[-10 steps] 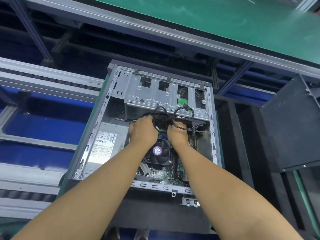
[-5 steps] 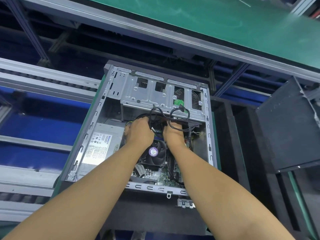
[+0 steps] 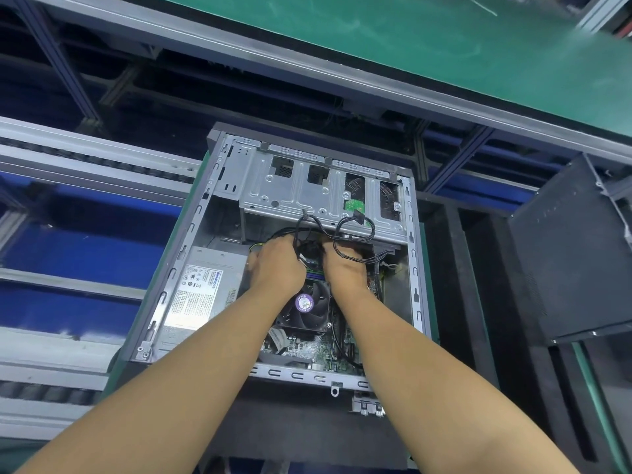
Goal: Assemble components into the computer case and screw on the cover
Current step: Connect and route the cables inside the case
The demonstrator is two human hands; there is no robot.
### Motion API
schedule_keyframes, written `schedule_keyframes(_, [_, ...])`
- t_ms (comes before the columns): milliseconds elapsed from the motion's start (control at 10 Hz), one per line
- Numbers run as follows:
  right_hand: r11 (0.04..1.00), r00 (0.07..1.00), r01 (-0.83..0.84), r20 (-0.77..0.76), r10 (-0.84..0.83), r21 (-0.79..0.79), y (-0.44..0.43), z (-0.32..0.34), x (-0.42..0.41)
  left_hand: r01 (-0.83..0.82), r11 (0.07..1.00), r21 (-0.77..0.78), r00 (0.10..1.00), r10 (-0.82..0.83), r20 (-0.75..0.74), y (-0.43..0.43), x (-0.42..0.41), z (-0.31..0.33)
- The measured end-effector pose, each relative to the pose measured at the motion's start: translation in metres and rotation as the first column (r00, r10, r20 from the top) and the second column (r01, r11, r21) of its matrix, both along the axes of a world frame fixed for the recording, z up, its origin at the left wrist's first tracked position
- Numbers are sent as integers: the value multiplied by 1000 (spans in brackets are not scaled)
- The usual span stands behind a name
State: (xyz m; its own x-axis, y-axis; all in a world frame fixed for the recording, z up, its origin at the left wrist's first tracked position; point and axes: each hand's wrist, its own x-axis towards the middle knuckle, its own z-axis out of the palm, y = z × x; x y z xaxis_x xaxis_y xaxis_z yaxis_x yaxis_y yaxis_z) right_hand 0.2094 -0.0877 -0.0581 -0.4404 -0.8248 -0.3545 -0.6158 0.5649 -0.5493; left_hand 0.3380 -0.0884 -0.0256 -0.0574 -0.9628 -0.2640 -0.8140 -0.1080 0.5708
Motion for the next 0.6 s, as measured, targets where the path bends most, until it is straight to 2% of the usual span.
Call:
schedule_keyframes(300, [995, 999, 26, -49, -22, 93, 5, -3, 2, 19, 1000, -25, 1000, -18, 25, 0, 0, -2])
schedule_keyframes(400, [982, 983, 176, 33, -179, 69, -5, 1, 2, 25, 999, -37, 999, -24, 38, -1, -1, -1])
schedule_keyframes(600, [983, 978, 174, 129, -166, -52, -2, 2, 2, 19, 999, -37, 999, -17, 43, 0, 0, 0])
